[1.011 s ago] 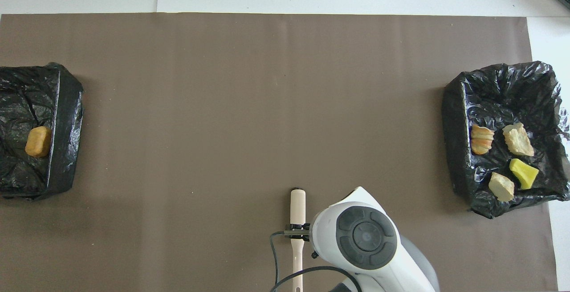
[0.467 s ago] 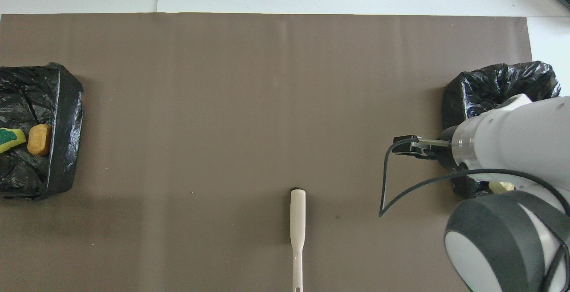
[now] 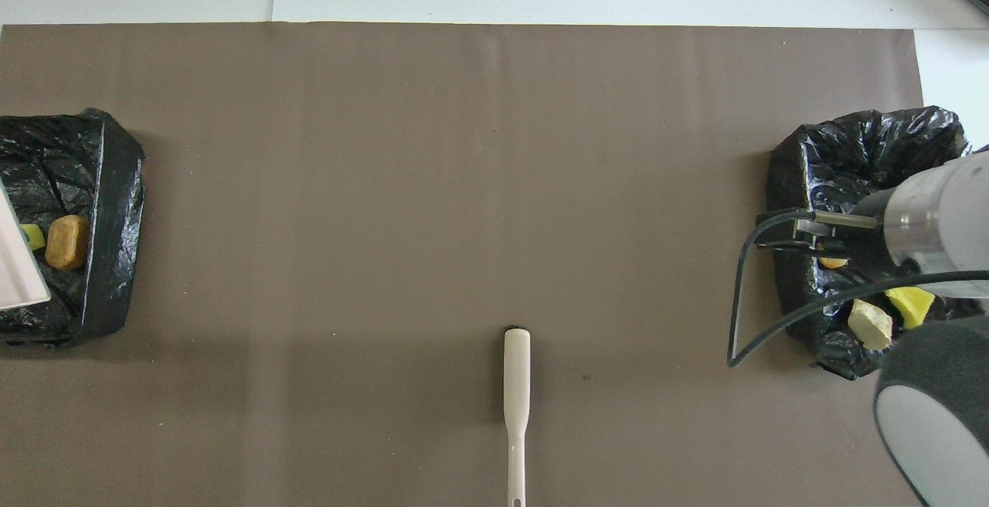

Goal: Sweep and dump trash in bin

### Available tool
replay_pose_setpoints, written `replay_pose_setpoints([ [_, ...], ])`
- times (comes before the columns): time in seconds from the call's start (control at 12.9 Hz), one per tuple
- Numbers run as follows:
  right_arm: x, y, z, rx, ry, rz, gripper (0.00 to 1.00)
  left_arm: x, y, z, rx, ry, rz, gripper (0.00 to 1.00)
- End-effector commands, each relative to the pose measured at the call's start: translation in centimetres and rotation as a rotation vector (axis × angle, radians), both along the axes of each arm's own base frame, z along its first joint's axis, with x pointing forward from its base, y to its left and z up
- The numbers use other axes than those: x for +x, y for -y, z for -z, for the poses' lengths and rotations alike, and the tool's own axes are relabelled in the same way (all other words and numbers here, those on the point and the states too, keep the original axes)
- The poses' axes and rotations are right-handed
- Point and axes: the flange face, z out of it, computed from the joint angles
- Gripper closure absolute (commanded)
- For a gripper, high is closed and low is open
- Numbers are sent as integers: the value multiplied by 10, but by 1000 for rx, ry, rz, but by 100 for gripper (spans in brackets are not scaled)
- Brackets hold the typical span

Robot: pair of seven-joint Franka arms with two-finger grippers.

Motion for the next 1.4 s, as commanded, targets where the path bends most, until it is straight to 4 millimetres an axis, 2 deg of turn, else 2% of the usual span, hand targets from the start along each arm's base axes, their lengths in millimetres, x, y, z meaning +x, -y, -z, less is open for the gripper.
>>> replay_pose_setpoints([
  [0.0,-4,36,-41,-2,-15,-12,0,1,64,23,-151,67,-126,100],
  [0.16,-14,67,-59,2,-31,6,0,2,125,40,-293,196,-291,100],
  [0.31,-26,97,-68,22,-27,37,0,1,174,49,-413,268,-433,100],
  [0.39,-28,106,-69,25,-25,51,0,4,214,66,-415,295,-484,100],
  [0.47,-29,108,-68,26,-27,58,0,4,252,76,-431,351,-548,100],
  [0.62,-27,111,-65,4,-27,7,0,-1,300,79,-539,396,-679,100],
  [0.7,-24,112,-63,-6,-28,-109,0,-7,337,91,-529,405,-699,100],
  [0.78,-17,115,-51,-20,-66,-180,0,-2,370,101,-520,441,-744,100],
  [0.86,-11,117,-50,-25,-76,-177,0,6,397,117,-498,459,-781,100],
  [0.93,-8,114,-52,-22,-65,-182,0,5,435,128,-497,473,-789,100],
  [1.09,-11,111,-48,-16,-70,-182,0,11,468,146,-553,519,-905,100],
  [1.17,-13,114,-47,-22,-83,-177,0,4,500,167,-566,524,-913,100],
  [1.32,-14,115,-50,-5,-70,-176,0,-4,529,181,-597,546,-927,100],
])
